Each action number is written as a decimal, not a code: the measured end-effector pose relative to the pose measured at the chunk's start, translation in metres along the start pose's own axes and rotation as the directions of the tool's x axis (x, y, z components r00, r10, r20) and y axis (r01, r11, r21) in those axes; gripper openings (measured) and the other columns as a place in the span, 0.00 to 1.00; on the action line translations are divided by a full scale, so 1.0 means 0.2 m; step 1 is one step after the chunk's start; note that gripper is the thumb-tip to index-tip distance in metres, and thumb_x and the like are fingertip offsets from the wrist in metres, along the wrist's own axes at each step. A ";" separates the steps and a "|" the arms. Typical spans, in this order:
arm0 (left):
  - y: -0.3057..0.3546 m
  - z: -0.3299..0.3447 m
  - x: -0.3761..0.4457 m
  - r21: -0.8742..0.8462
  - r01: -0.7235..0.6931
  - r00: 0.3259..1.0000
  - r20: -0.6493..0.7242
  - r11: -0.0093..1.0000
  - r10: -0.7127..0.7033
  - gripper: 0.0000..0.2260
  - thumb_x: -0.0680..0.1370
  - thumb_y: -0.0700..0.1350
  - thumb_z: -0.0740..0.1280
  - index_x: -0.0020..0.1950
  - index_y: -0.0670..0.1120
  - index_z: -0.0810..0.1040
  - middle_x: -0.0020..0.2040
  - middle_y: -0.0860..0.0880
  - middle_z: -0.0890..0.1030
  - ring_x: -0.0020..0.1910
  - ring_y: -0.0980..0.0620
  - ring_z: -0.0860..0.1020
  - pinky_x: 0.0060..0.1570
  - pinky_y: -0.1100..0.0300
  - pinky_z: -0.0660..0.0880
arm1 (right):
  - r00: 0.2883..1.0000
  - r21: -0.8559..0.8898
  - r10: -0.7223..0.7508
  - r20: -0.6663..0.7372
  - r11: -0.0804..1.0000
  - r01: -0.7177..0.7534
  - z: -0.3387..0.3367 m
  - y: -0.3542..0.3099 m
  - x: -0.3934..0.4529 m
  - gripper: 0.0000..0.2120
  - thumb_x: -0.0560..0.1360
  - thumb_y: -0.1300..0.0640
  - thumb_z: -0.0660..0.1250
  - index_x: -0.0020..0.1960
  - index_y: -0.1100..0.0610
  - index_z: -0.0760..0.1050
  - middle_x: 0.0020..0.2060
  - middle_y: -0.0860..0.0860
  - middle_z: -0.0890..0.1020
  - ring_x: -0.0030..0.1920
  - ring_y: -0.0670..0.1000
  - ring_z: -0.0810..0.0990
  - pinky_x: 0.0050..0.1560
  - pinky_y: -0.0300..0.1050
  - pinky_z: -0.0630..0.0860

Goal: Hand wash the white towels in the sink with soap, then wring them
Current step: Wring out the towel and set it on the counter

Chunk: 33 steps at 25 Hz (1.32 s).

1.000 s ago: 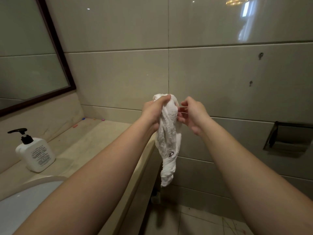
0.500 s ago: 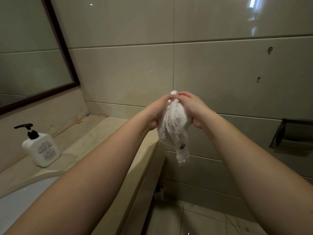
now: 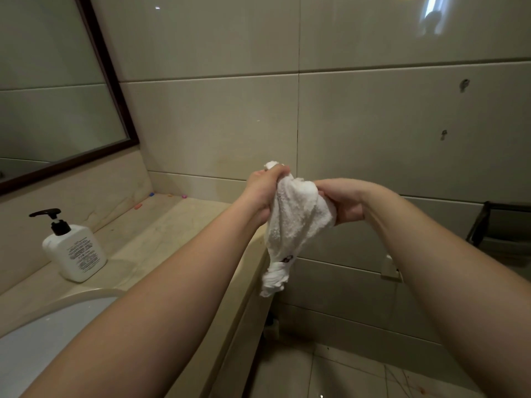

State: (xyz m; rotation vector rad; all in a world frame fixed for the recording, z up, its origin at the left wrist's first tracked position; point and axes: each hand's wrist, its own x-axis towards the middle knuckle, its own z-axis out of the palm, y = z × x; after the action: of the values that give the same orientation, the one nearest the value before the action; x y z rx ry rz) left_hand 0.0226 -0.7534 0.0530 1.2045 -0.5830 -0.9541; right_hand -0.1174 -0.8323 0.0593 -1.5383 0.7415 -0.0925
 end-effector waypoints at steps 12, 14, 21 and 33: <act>0.15 -0.27 0.17 0.288 0.036 0.989 -0.145 0.957 0.007 0.13 0.82 0.52 0.67 0.58 0.44 0.78 0.47 0.47 0.83 0.38 0.51 0.80 0.37 0.57 0.79 | 0.798 0.092 -0.025 -0.602 0.991 0.100 -0.29 -0.07 -0.02 0.14 0.74 0.54 0.76 0.53 0.61 0.78 0.43 0.55 0.84 0.37 0.54 0.83 0.28 0.48 0.80; 0.16 -0.32 0.16 0.317 0.041 0.978 -0.207 0.948 0.027 0.13 0.81 0.54 0.67 0.56 0.44 0.78 0.44 0.48 0.81 0.37 0.52 0.79 0.34 0.58 0.76 | 0.761 0.125 0.042 -0.647 0.991 0.052 -0.32 -0.04 -0.03 0.09 0.77 0.55 0.73 0.46 0.60 0.77 0.35 0.54 0.82 0.29 0.53 0.81 0.21 0.44 0.76; 0.26 -0.43 0.16 -0.080 -0.186 0.980 -0.089 0.979 0.179 0.16 0.85 0.52 0.61 0.58 0.41 0.80 0.57 0.43 0.84 0.48 0.48 0.85 0.45 0.56 0.82 | 0.486 0.240 -0.277 -0.829 0.609 0.756 -0.28 -0.16 0.04 0.04 0.75 0.59 0.69 0.45 0.60 0.78 0.35 0.51 0.81 0.32 0.48 0.79 0.34 0.41 0.74; 0.41 -0.63 -0.02 -0.353 -0.162 0.987 -0.069 0.921 0.147 0.09 0.81 0.33 0.56 0.48 0.36 0.76 0.40 0.43 0.83 0.37 0.48 0.84 0.39 0.58 0.82 | 0.879 0.573 -0.268 -0.395 0.676 0.463 0.04 -0.40 0.04 0.12 0.77 0.64 0.53 0.36 0.57 0.66 0.25 0.49 0.70 0.24 0.47 0.71 0.29 0.37 0.73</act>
State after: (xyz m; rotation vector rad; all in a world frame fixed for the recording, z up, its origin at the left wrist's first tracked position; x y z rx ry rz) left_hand 0.1468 -0.6807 0.0954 0.8365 -0.4403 -0.8544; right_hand -0.0765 -0.8345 0.1291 -0.9659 0.5127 -0.8194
